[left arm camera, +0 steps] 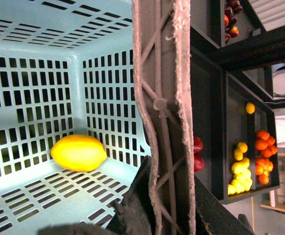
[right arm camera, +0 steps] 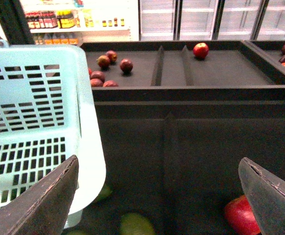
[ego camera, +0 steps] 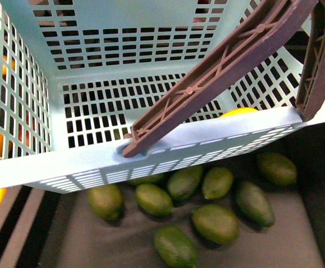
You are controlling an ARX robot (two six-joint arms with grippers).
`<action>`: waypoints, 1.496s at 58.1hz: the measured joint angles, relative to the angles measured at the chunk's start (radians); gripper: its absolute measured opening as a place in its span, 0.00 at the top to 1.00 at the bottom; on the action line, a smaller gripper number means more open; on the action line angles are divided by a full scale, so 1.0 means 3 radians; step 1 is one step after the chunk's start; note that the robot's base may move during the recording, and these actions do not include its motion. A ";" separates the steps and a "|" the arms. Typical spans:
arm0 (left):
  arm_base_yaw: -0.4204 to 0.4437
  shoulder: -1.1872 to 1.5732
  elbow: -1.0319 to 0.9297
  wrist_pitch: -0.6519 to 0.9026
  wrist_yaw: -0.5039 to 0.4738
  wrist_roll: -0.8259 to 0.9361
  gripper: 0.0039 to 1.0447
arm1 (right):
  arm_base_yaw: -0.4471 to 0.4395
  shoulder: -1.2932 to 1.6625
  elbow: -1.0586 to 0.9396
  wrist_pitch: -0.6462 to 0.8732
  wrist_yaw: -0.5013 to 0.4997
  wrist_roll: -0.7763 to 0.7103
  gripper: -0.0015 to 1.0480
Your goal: Pick lemon and mango into basket
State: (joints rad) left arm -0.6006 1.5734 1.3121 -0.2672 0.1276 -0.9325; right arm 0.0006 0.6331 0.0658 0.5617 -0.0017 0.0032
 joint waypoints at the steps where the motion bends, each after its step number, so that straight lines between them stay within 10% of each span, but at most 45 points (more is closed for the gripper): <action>1: 0.0000 0.0000 0.0000 0.0000 0.0000 0.0000 0.94 | 0.0001 0.0001 0.0000 0.0000 0.0003 0.0001 0.08; 87: 0.0000 0.0000 0.0000 -0.0001 -0.0004 0.0000 0.94 | 0.0000 0.0001 -0.0001 0.0000 0.0006 0.0001 0.08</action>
State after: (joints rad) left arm -0.6006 1.5734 1.3121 -0.2676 0.1265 -0.9325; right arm 0.0006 0.6334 0.0654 0.5617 0.0002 0.0036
